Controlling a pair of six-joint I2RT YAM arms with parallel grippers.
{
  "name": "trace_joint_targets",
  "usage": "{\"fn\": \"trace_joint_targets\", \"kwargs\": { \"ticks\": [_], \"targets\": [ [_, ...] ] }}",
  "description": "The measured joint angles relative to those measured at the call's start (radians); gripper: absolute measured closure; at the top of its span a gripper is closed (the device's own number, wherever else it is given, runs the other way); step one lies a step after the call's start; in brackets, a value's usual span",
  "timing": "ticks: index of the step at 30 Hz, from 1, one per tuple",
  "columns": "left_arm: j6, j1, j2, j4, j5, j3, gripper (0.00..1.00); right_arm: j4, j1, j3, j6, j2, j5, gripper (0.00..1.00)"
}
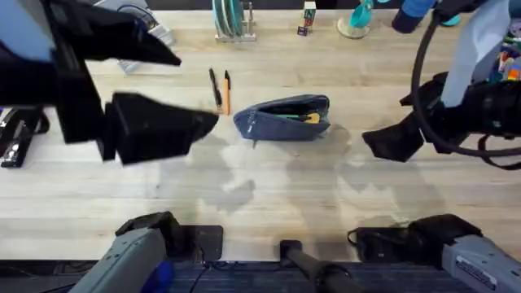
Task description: Unzip the bag, pick up the pens from the table one at a time and place them inside, then zip the bag closed.
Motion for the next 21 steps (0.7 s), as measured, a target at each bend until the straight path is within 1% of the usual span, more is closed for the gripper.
{"fn": "trace_joint_targets", "kwargs": {
  "ticks": [3,5,7,9,11,16,18,21],
  "targets": [
    [-0.102,0.000,0.018,0.071,0.022,0.000,0.007,0.000,0.000,0.000,0.000,0.000,0.000,0.003],
    [-0.214,0.000,0.043,0.134,0.019,0.000,0.006,0.000,0.000,0.000,0.000,0.000,0.000,0.004],
    [-0.328,0.000,0.079,0.177,-0.010,0.001,0.006,0.000,0.000,0.000,0.000,0.000,0.000,0.004],
    [-0.425,0.000,0.113,0.202,-0.055,0.001,0.006,0.000,0.000,0.000,0.000,0.000,0.000,0.004],
    [-0.502,0.000,0.137,0.224,-0.104,0.001,0.006,0.000,0.000,0.000,0.000,0.000,0.000,0.003],
    [-0.658,-0.008,0.148,0.281,-0.238,0.001,0.006,0.000,0.000,0.000,0.000,0.000,0.000,0.003],
    [-0.710,-0.027,0.148,0.306,-0.296,0.001,0.006,0.000,0.000,0.000,0.000,0.000,0.000,0.003],
    [-0.789,-0.074,0.148,0.333,-0.391,0.001,0.006,-0.001,0.000,0.000,0.000,0.000,0.000,0.003]
  ]
}}
